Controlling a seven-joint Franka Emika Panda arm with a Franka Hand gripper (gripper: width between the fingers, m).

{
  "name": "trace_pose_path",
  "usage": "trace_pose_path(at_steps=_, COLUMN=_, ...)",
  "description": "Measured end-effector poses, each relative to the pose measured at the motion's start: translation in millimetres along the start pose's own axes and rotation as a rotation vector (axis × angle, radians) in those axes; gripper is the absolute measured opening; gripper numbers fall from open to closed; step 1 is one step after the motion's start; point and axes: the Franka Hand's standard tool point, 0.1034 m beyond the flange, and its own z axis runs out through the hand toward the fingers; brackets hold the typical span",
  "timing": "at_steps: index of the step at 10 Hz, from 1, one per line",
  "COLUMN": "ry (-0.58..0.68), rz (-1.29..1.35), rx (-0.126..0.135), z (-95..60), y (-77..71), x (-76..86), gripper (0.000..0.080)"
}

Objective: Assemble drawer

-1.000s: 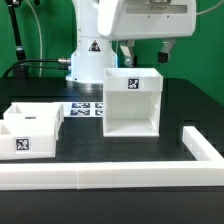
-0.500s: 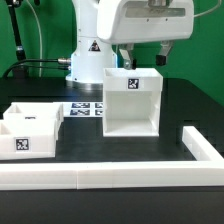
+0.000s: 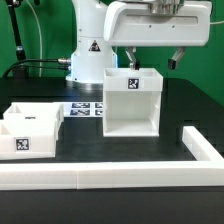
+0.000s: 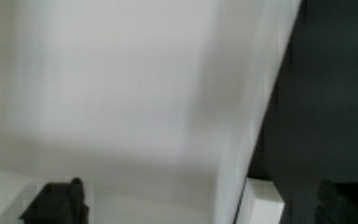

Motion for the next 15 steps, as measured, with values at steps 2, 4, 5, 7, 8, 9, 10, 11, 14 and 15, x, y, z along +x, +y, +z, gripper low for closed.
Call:
trace_pose_path(at_steps=2, ry=0.005, rz=0.002, rx=0.003, z=2.1, y=-0.4, x=-0.3, gripper=0.0650)
trace_pose_path(at_steps=4, ry=0.004, rz=0.024, rx=0.010, z=2.9, y=-0.8, x=-1.1, gripper=0.0650)
trace_pose_path(at_steps=5, ry=-0.002, rz=0.072, rx=0.025, z=6.6, y=-2.3, x=-4.3, gripper=0.0650)
trace_pose_path(at_steps=7, ry=-0.015, rz=0.107, rx=0.043, z=15.7, y=-7.2, x=-9.1, gripper=0.0650)
trace_pose_path(at_steps=8, ry=-0.024, rz=0.127, rx=0.055, z=19.1, y=-8.3, x=-10.6, gripper=0.0650)
trace_pose_path(at_steps=9, ry=-0.028, rz=0.132, rx=0.057, z=20.5, y=-8.5, x=-11.1, gripper=0.0650)
trace_pose_path(at_steps=10, ry=-0.028, rz=0.131, rx=0.057, z=20.4, y=-8.6, x=-10.8, gripper=0.0632)
trace_pose_path(at_steps=11, ry=-0.028, rz=0.131, rx=0.057, z=20.4, y=-8.6, x=-10.8, gripper=0.0503)
trace_pose_path(at_steps=14, ry=-0.028, rz=0.131, rx=0.057, z=20.5, y=-8.6, x=-10.8, gripper=0.0168)
trace_pose_path(at_steps=15, ry=-0.028, rz=0.131, rx=0.057, z=20.5, y=-8.6, x=-10.8, gripper=0.0168)
